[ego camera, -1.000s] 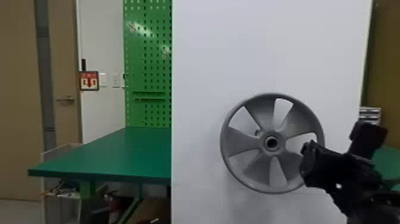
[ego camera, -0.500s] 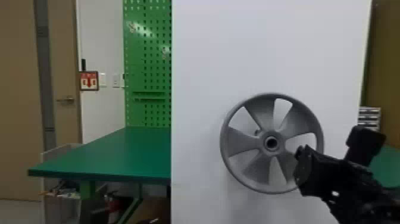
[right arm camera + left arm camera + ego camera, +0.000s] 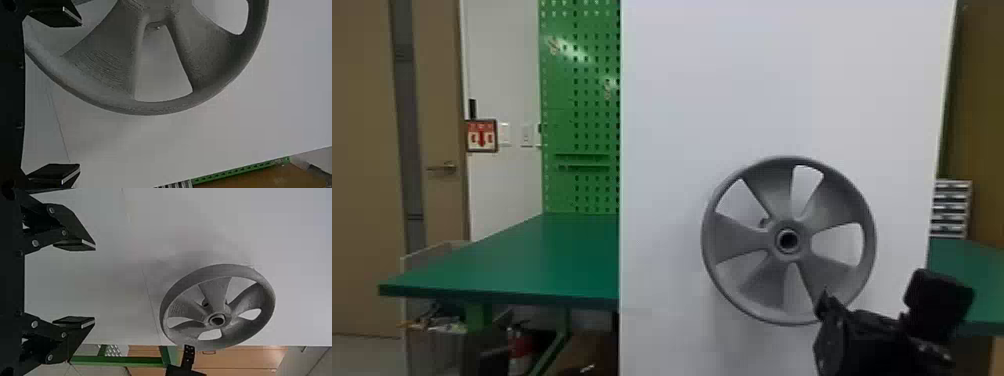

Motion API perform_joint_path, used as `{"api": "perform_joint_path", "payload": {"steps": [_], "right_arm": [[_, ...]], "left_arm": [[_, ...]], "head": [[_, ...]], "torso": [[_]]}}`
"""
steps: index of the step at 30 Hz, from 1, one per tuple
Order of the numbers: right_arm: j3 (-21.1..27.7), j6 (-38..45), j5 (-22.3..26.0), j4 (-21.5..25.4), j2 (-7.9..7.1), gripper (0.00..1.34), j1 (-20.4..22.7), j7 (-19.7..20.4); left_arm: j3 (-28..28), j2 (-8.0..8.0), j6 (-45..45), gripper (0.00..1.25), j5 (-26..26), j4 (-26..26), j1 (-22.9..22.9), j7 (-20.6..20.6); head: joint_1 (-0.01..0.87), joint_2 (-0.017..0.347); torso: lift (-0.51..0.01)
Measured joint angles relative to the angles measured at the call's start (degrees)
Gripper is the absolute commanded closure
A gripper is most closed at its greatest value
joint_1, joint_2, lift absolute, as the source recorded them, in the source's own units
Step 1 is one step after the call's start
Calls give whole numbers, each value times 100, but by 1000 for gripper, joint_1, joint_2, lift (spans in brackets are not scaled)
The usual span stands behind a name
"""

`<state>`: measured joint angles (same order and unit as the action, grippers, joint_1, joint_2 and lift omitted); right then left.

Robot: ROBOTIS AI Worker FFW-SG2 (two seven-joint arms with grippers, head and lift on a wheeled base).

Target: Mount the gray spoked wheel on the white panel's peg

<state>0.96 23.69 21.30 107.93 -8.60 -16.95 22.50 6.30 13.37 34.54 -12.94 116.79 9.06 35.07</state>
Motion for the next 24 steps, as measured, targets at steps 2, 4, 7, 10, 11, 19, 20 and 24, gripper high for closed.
{"api": "perform_joint_path", "payload": {"steps": [2, 4, 7, 10, 11, 19, 20, 24], "right_arm": [[-76, -189, -129, 3, 3, -1, 165, 0], [-151, -376, -260, -1, 10, -1, 315, 0], [-251, -627, -438, -64, 15, -1, 505, -5], [-328, -846, -532, -147, 21, -1, 669, -46], [-354, -944, -557, -198, 32, -1, 739, -95], [-440, -1311, -813, -578, 178, -1, 1133, -346], [-453, -1342, -847, -635, 200, -1, 1188, -347], [-497, -1570, -943, -892, 294, -1, 1348, -355]], "left_arm": [[-11, -1, 0, 572, 1, 7, 3, 0], [-21, -4, 0, 572, 2, 16, 9, 0], [-35, -9, 0, 572, 2, 24, 16, 0], [-42, -11, 0, 572, 2, 27, 24, 0], [-47, -11, 0, 572, 1, 27, 27, 0], [-87, -16, 0, 556, -3, 36, 35, 0], [-93, -18, 0, 552, 1, 36, 35, 0], [-120, -36, -5, 536, 14, 37, 35, 0]], "head": [[123, -8], [123, -8], [123, -8], [123, -8], [123, -8], [123, -8], [123, -8], [123, -8]], "torso": [[-401], [-401], [-401], [-401], [-401], [-401], [-401], [-401]]}}
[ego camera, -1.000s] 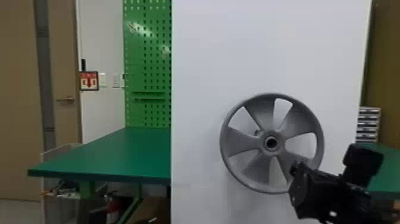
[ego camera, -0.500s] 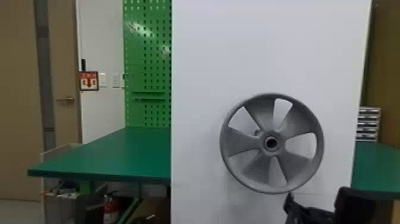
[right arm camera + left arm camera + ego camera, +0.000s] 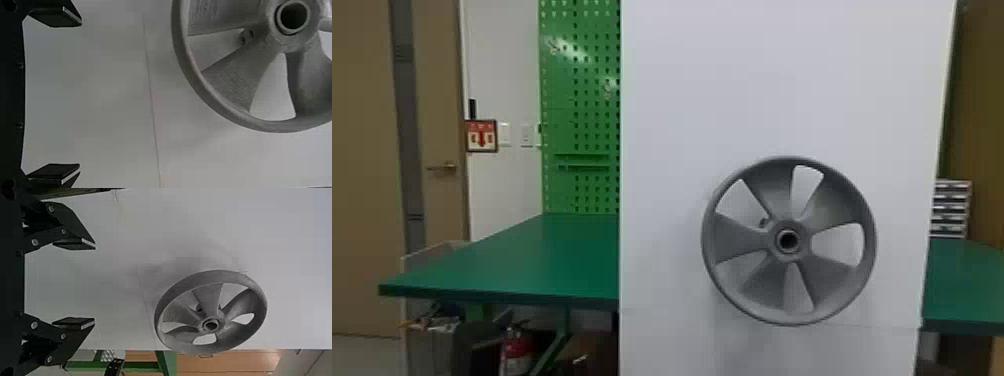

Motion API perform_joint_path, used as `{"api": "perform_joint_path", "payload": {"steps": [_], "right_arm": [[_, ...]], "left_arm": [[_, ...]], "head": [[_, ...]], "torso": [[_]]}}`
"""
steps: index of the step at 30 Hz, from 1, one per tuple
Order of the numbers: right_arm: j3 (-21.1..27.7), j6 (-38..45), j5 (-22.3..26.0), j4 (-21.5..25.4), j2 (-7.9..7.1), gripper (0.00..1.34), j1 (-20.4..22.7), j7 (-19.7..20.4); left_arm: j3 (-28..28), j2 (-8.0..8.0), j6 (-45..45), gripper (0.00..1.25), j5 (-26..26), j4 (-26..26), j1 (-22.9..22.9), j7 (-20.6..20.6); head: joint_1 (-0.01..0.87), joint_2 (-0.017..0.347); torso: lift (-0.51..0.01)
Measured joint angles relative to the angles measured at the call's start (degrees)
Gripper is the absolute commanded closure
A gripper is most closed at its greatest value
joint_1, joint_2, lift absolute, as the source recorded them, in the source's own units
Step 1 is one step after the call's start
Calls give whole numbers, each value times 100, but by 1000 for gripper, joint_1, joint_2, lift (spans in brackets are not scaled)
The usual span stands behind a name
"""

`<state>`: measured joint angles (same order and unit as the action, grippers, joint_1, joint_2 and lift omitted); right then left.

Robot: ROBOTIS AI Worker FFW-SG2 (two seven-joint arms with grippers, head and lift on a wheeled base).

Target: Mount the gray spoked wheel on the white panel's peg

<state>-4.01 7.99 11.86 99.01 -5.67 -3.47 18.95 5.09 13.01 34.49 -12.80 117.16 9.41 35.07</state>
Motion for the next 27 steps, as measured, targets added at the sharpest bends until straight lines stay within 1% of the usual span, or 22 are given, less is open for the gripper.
{"api": "perform_joint_path", "payload": {"steps": [4, 7, 9, 12, 16, 20, 27], "right_arm": [[-14, -451, -78, -390, 115, -1, 139, -89], [19, -974, -170, -818, 216, 4, 210, -366], [95, -1291, -301, -1125, 300, 4, 235, -623], [213, -1636, -510, -1510, 395, 4, 254, -842], [283, -1995, -584, -1974, 446, 10, 272, -916], [314, -2300, -570, -2311, 469, 32, 309, -964], [331, -2973, -558, -2952, 474, 82, 328, -982]], "left_arm": [[-21, -16, -3, 527, 23, 0, 0, 0], [-35, -22, -4, 524, 44, 0, -4, 0], [-45, -26, -4, 521, 56, 0, -16, 0], [-51, -32, -4, 521, 65, 0, -25, 0], [-53, -35, -4, 519, 73, 0, -27, 0], [-53, -35, -4, 518, 84, 0, -30, 0], [-52, -38, -4, 518, 113, -6, -36, 0]], "head": [[123, -8], [123, -8], [123, -8], [123, -8], [123, -8], [123, -8], [123, -8]], "torso": [[-401], [-401], [-401], [-401], [-401], [-401], [-401]]}}
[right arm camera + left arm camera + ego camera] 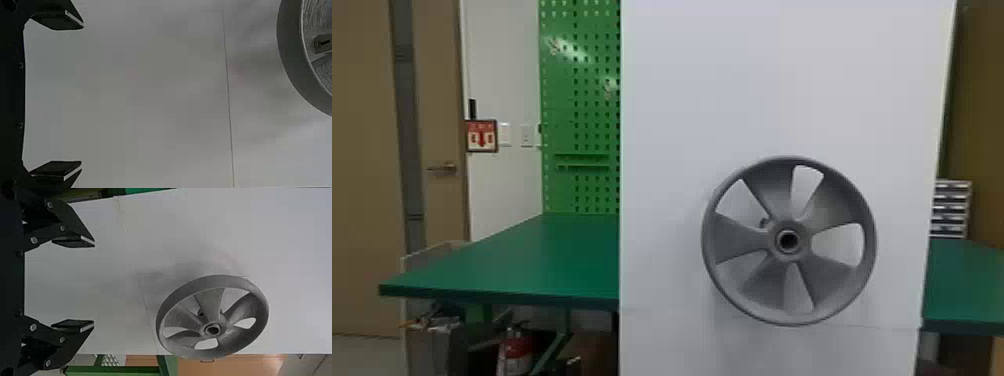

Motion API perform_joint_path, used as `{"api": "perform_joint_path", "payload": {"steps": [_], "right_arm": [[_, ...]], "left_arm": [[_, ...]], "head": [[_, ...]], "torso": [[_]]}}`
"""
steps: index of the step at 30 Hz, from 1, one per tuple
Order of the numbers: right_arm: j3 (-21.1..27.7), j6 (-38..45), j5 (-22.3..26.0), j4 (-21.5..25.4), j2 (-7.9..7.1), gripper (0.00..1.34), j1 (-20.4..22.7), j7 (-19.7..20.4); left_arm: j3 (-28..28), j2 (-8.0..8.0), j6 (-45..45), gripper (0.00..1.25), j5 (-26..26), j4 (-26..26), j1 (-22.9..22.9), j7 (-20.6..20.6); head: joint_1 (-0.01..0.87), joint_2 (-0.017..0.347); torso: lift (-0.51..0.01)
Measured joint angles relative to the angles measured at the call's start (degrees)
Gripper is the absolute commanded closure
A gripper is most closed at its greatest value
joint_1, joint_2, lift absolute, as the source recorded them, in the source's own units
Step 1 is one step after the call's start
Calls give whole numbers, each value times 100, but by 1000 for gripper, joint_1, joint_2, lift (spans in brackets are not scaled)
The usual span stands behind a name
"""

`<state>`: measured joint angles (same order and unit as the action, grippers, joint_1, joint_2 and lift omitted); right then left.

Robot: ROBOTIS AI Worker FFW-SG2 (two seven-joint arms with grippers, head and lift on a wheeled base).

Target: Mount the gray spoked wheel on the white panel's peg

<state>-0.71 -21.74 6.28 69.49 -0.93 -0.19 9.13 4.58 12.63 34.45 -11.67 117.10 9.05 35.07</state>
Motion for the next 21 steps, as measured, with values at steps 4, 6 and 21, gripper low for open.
{"api": "perform_joint_path", "payload": {"steps": [4, 6, 21], "right_arm": [[20, -336, 74, -370, 5, 85, -1, 1], [30, -432, 108, -511, 11, 85, 4, 1], [146, -489, 135, -829, 74, 82, 78, 1]], "left_arm": [[4, -14, 0, 515, 11, -1, 0, 0], [-1, -23, -3, 515, -5, -1, 0, 0], [-10, -41, -18, 513, -216, 67, 15, 53]], "head": [[123, -8], [123, -8], [123, -8]], "torso": [[-401], [-401], [-401]]}}
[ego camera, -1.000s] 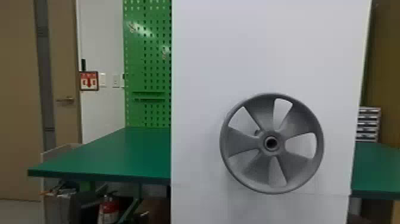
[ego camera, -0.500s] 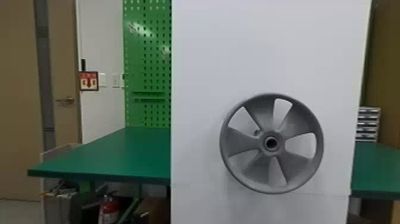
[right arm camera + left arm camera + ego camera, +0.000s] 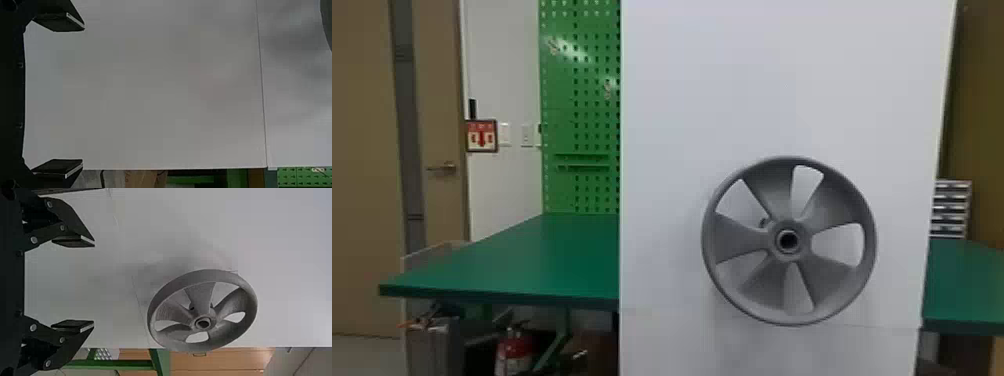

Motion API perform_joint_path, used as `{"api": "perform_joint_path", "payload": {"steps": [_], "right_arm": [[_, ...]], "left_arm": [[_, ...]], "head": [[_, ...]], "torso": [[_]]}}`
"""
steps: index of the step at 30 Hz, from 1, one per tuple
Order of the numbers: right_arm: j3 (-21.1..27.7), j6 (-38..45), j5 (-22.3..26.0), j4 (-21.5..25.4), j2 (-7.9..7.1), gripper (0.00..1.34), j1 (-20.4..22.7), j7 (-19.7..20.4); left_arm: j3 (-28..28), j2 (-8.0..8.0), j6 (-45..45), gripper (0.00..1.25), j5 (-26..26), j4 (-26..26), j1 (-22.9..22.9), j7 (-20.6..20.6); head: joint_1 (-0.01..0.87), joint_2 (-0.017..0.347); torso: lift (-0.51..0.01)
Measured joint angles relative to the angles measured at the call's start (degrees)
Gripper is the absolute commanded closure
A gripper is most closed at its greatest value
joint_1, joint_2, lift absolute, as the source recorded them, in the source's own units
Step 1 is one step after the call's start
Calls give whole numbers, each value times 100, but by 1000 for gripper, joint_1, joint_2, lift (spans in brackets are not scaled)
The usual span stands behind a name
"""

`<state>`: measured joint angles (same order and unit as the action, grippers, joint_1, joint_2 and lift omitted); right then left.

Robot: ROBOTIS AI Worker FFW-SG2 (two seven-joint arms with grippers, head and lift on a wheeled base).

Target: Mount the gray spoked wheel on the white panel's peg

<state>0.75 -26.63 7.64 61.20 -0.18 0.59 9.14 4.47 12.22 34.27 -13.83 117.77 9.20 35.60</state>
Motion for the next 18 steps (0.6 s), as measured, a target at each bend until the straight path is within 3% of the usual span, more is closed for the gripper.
{"api": "perform_joint_path", "payload": {"steps": [18], "right_arm": [[-8, -144, -8, -186, 18, 84, -17, 0]], "left_arm": [[-2, -62, 1, 513, -277, -8, -68, -160]], "head": [[123, -8]], "torso": [[-400]]}}
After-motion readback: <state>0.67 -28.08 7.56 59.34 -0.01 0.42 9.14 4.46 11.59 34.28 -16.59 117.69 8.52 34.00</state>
